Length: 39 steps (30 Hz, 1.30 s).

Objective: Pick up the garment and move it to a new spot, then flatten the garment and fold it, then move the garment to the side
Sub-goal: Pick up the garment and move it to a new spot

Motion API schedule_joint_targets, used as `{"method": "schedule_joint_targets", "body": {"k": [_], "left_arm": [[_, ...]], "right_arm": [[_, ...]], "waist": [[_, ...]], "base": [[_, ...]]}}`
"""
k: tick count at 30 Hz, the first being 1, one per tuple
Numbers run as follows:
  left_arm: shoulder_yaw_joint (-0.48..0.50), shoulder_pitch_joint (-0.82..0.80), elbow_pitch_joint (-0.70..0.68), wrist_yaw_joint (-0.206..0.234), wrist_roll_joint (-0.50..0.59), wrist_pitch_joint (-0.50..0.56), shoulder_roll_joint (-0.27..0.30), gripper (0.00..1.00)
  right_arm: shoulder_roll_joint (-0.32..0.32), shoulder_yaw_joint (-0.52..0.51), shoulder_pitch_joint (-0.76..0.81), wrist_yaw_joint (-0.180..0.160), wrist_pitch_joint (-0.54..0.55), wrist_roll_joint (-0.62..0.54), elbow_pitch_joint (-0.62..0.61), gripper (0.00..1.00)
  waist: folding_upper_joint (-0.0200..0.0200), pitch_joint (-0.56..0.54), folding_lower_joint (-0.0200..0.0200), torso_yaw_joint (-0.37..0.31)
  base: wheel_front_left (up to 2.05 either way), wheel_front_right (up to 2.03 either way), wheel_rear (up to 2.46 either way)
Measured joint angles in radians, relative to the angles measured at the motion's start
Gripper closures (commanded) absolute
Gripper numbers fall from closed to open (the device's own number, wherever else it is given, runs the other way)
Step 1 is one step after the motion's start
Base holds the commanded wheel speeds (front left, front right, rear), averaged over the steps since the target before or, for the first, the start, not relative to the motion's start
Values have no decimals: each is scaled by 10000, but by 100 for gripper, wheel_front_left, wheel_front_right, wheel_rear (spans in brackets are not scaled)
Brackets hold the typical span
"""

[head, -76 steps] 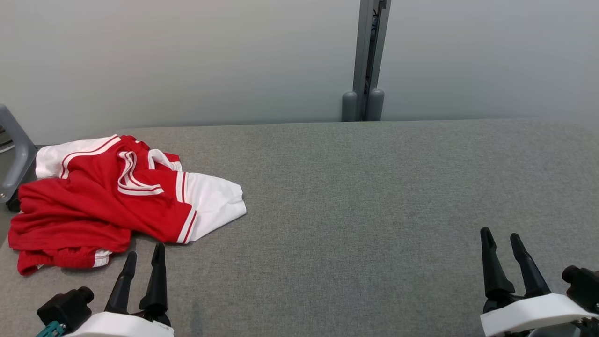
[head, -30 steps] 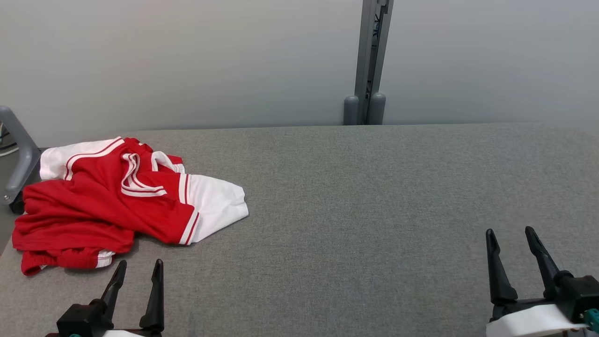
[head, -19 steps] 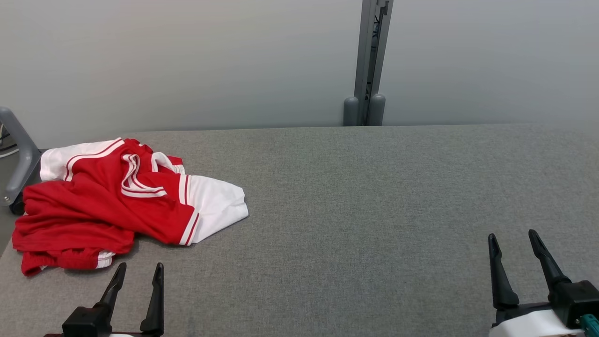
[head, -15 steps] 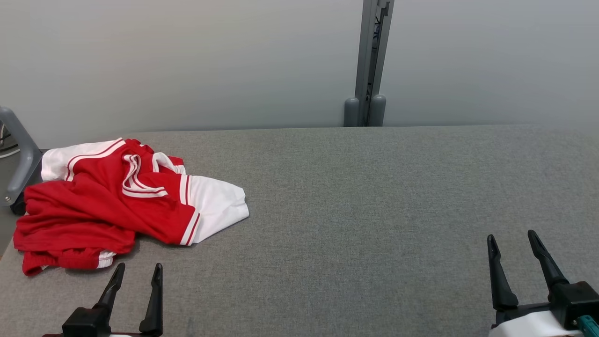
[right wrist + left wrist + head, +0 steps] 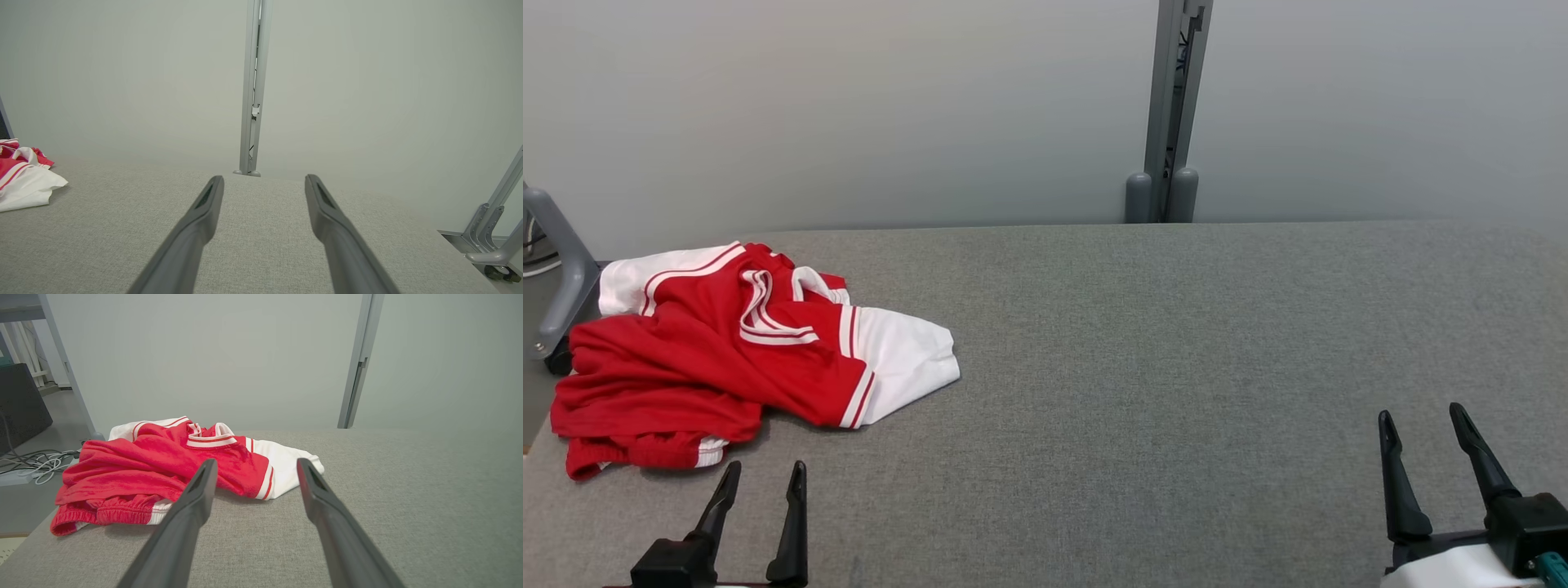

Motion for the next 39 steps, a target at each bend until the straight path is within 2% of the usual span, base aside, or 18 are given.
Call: {"method": "schedule_joint_targets", "body": {"k": [3,7,11,18,22,26,30,31,36,39], "left_arm": [[-69,-7,-6,-2,0,0,-23,0],[-136,-41,-27,-2,0,0,-71,0],[-113,58,-15,-2,6,-2,-40,0],[201,415,-82,8,-58,-17,150,0],[245,584,-196,15,-134,-17,138,0],[-63,291,-222,6,-602,-17,61,0],[-491,-1178,-104,-2,-1103,117,102,0],[-587,-2113,50,-4,-1388,516,207,0],[-989,-4834,742,-6,-2201,2063,752,0],[-1354,-6057,1620,-13,-2644,3312,1206,0]], "right_arm": [[-13,-2,103,0,-2,6,-73,0],[-12,10,422,8,-2,144,-142,0],[-21,194,534,8,-2,280,-140,0],[-12,1114,237,10,-2,449,-100,0],[0,1444,12,10,-2,512,-81,0],[-6,1695,-86,10,-2,564,-107,0],[0,1720,-632,10,-2,98,-268,0],[2,1720,-988,10,-2,-29,-420,0],[-6,1831,-2022,10,-4,-146,-984,0],[-19,2075,-2337,10,-4,-2,-1183,0]], "waist": [[0,-16,0,129],[0,-74,0,626],[0,-152,1,1427],[0,-266,1,3079],[0,-250,0,3719],[0,-2,0,3724],[0,596,0,3509],[0,1035,1,3331],[0,2434,0,2679],[0,3245,0,2212]], "base": [[0,0,0],[0,0,0],[0,0,0],[0,0,0],[0,0,0],[0,0,0],[0,0,0],[0,0,0],[0,0,0],[0,0,0]]}}
